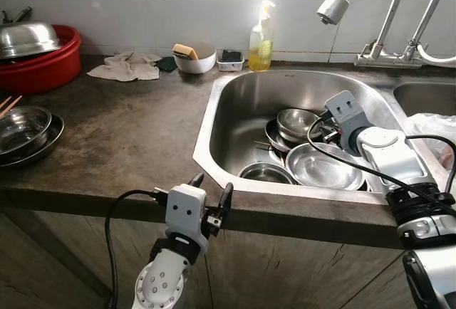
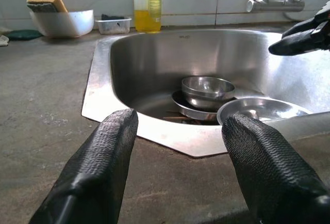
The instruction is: Kitchen organization
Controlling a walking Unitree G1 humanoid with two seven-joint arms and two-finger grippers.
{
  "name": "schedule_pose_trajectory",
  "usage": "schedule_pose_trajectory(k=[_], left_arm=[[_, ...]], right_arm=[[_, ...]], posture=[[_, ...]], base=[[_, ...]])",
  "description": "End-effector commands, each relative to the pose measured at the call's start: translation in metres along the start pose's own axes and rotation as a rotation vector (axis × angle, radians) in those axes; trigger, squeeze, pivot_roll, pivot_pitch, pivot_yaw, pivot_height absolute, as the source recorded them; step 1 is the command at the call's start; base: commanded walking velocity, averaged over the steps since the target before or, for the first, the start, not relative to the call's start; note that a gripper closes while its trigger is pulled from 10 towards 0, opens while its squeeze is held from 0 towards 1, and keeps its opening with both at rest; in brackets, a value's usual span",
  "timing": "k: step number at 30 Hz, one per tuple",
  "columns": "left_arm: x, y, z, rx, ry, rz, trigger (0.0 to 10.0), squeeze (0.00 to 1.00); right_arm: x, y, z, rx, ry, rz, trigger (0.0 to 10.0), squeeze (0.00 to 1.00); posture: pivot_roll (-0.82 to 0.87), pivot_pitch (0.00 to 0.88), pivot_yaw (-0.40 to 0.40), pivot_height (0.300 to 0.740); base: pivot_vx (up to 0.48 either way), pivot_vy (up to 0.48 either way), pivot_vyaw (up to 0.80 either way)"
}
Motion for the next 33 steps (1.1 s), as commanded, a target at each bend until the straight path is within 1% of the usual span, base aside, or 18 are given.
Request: schedule_pose_trajectory(k=[1, 3, 6, 7, 8, 9, 10, 11, 12, 14, 15, 17, 19, 21, 23, 25, 29, 33], left_arm=[[0.000, 0.001, 0.003, 0.002, 0.004, -0.009, 10.0, 0.00], [-0.001, 0.002, 0.003, 0.003, 0.004, -0.008, 10.0, 0.00], [-0.001, 0.005, 0.004, 0.007, 0.003, -0.003, 10.0, 0.00], [-0.001, 0.006, 0.004, 0.010, 0.002, 0.001, 10.0, 0.00], [-0.002, 0.007, 0.005, 0.013, 0.002, 0.003, 10.0, 0.00], [-0.002, 0.007, 0.005, 0.013, 0.002, 0.003, 10.0, 0.00], [-0.002, 0.008, 0.005, 0.013, 0.001, 0.006, 10.0, 0.00], [-0.003, 0.008, 0.004, 0.012, 0.001, 0.008, 10.0, 0.00], [-0.004, 0.009, 0.003, 0.011, 0.000, 0.011, 10.0, 0.00], [-0.005, 0.009, 0.003, 0.009, -0.003, 0.016, 10.0, 0.00], [-0.006, 0.009, 0.002, 0.007, -0.004, 0.022, 10.0, 0.00], [-0.007, 0.009, 0.002, 0.006, -0.005, 0.023, 10.0, 0.00], [-0.007, 0.010, 0.001, 0.005, -0.005, 0.025, 10.0, 0.00], [-0.007, 0.010, 0.001, 0.005, -0.006, 0.025, 10.0, 0.00], [-0.007, 0.011, 0.001, 0.005, -0.008, 0.025, 10.0, 0.00], [-0.007, 0.011, 0.001, 0.005, -0.009, 0.025, 10.0, 0.00], [-0.008, 0.012, 0.000, 0.005, -0.018, 0.031, 10.0, 0.00], [-0.009, 0.012, 0.000, 0.005, -0.019, 0.035, 10.0, 0.00]], right_arm=[[0.004, -0.002, 0.009, 0.030, -0.006, -0.014, 10.0, 1.00], [0.004, -0.002, 0.009, 0.033, -0.006, -0.015, 10.0, 1.00], [0.004, -0.006, 0.016, 0.097, 0.024, -0.029, 10.0, 0.99], [0.005, -0.009, 0.023, 0.152, 0.035, -0.047, 10.0, 0.00], [0.006, -0.011, 0.028, 0.188, 0.042, -0.060, 10.0, 0.00], [0.006, -0.011, 0.028, 0.188, 0.042, -0.060, 10.0, 0.00], [0.007, -0.019, 0.039, 0.283, 0.071, -0.096, 10.0, 0.00], [0.005, -0.025, 0.045, 0.342, 0.120, -0.107, 10.0, 0.00], [0.002, -0.036, 0.051, 0.432, 0.195, -0.115, 10.0, 0.00], [-0.004, -0.046, 0.055, 0.507, 0.251, -0.108, 10.0, 0.00], [-0.014, -0.058, 0.052, 0.566, 0.300, -0.096, 10.0, 0.00], [-0.017, -0.062, 0.051, 0.583, 0.319, -0.089, 10.0, 0.00], [-0.032, -0.070, 0.039, 0.593, 0.375, -0.070, 10.0, 0.00], [-0.045, -0.076, 0.029, 0.588, 0.380, -0.063, 10.0, 0.00], [-0.061, -0.082, 0.017, 0.576, 0.440, -0.046, 10.0, 0.00], [-0.065, -0.084, 0.014, 0.573, 0.449, -0.042, 10.0, 0.00], [-0.079, -0.086, 0.003, 0.534, 0.472, -0.050, 10.0, 0.00], [-0.088, -0.086, 0.000, 0.516, 0.488, -0.046, 10.0, 0.00]], posture=[[0.12, 0.091, -0.020, 0.740], [0.11, 0.092, -0.020, 0.740], [0.11, 0.088, -0.023, 0.740], [0.11, 0.087, -0.022, 0.740], [0.11, 0.087, -0.022, 0.740], [0.11, 0.087, -0.022, 0.740], [0.10, 0.083, -0.021, 0.740], [0.10, 0.082, -0.020, 0.740], [0.10, 0.081, -0.020, 0.740], [0.10, 0.080, -0.017, 0.740], [0.09, 0.076, -0.017, 0.740], [0.09, 0.076, -0.017, 0.740], [0.09, 0.072, -0.015, 0.740], [0.08, 0.069, -0.015, 0.740], [0.08, 0.066, -0.013, 0.740], [0.08, 0.066, -0.013, 0.740], [0.08, 0.056, -0.014, 0.740], [0.08, 0.054, -0.017, 0.740]], base=[[0.000, 0.000, 0.00], [0.000, 0.000, 0.00], [0.000, 0.000, 0.00], [0.000, 0.000, 0.00], [0.000, 0.000, 0.00], [0.000, 0.000, 0.00], [0.000, 0.000, 0.00], [0.000, 0.000, 0.00], [0.000, 0.000, 0.00], [0.000, 0.000, 0.00], [0.000, 0.000, 0.00], [0.000, 0.000, 0.00], [0.000, 0.000, 0.00], [0.000, 0.000, 0.00], [0.000, 0.000, 0.37], [0.000, 0.000, 0.80], [0.000, 0.000, 0.80], [0.000, 0.000, 0.80]])
Point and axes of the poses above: a point about 5 cm out from each wrist's last joint towards the gripper, its own y axis pointing out of the wrist towards the gripper, its own z axis along the axis of the wrist's last joint, x = y × z, the point moved 3 cm from there along y, pointing out of the wrist towards the gripper, and after that the axes turned 7 degrees about y, right-handed, at the moved point
